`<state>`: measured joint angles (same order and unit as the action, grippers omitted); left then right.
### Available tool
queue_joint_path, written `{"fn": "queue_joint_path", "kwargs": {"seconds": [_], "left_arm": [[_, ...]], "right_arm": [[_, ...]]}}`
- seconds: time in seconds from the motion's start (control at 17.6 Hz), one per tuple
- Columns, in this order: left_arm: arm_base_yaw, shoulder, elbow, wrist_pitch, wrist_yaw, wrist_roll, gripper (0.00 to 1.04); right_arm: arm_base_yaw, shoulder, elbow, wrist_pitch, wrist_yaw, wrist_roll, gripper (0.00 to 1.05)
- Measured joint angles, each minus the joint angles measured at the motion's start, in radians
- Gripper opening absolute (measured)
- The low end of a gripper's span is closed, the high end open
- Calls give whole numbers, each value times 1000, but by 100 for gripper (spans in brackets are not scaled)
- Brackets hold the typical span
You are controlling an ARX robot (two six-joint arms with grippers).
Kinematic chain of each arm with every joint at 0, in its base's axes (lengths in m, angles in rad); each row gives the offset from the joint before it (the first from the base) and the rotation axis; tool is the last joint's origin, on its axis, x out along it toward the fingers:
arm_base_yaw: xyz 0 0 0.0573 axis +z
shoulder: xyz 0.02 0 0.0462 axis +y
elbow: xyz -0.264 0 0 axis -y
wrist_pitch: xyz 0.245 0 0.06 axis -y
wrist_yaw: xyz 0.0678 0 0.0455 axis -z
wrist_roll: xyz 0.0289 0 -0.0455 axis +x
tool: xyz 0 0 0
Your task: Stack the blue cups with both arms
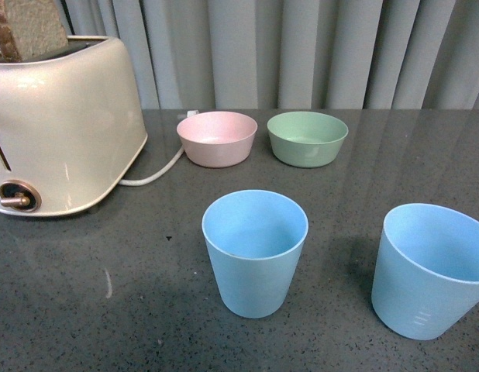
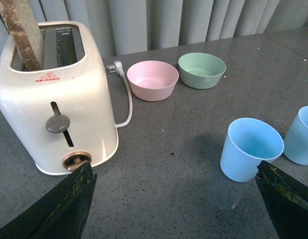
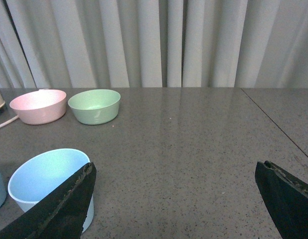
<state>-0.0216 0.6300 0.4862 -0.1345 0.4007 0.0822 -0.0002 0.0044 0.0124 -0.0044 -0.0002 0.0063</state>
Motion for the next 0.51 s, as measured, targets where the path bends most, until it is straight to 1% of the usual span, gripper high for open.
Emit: {"fn": "queue_joint_path", "kwargs": {"seconds": [0.11,0.17,0.23,0.28,0.34,0.4,0.46,0.51], "left_arm": [[-8,-50,-43,-11,-9,-29,98],[-56,-101,-125,159,-168,-49,91],[-101,-167,-205,272,-325,-58,80],[-82,-212,-262,333,-427,-61,67],[13,-232,-285,338,-412,-70,55],[29,-251,-312,338,-416,-76,42],[24,-272,-335,337,-398,-76,31],[18,-294,-356,334,-400,-76,17]], "right_arm": [[0,0,0,0,0,0,98],[0,0,0,0,-1,0,98],[0,0,0,0,1,0,98],[0,0,0,0,0,0,98],[0,0,0,1,0,0,98],[0,0,0,0,0,0,98],[0,0,0,0,0,0,98],[0,0,0,0,0,0,98]]}}
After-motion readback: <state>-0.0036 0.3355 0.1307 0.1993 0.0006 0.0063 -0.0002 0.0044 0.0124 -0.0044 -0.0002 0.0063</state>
